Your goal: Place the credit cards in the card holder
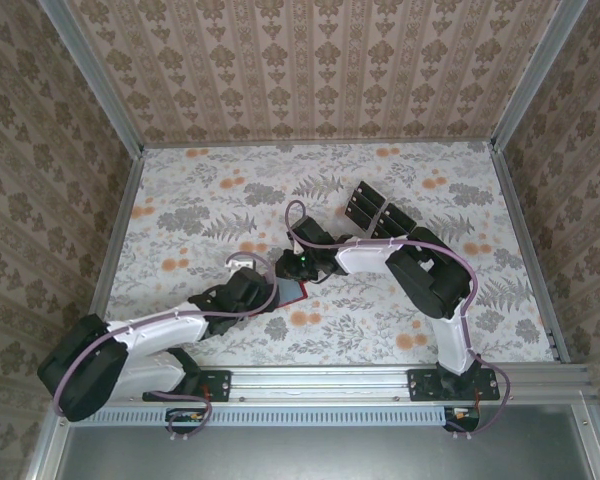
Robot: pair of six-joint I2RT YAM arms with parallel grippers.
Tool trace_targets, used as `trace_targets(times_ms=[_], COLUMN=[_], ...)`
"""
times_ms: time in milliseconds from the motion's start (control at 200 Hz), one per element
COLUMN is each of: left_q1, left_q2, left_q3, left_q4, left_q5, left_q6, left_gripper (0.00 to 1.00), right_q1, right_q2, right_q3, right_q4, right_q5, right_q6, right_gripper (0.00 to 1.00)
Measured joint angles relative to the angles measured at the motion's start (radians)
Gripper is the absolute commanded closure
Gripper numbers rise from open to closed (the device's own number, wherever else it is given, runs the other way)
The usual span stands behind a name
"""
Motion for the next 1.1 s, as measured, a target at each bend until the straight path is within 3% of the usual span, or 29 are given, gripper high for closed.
trace_targets(times_ms=[295,600,865,1100], left_q1=[-0.037,-0.061,-0.061,-0.061], left_q2=[0.098,0.143,0.143,0.138], left_q3=[0.067,0.103,0.099,0.084], left_q4=[-0.033,-0.109,-0.117,-0.105], left_q5=[-0.065,-0.141,-0.159,-0.163], left_q6=[0.000,-0.032,-0.069,-0.084], left_gripper=[0.00,0.00,0.00,0.00], right_q1=[0.000,-0.002,-0.001,0.031], right_q2=[0.002,-0.041,-0.232,-0.258], right_q3=[0.000,-0.002,-0.134,-0.244], right_q4=[0.002,-0.001,0.018,0.038], right_q5=[-0.005,-0.010,0.040,0.090], right_q6=[0.003,0.007,0.044,0.106], right_gripper=[0.80,0.62,0.60,0.60])
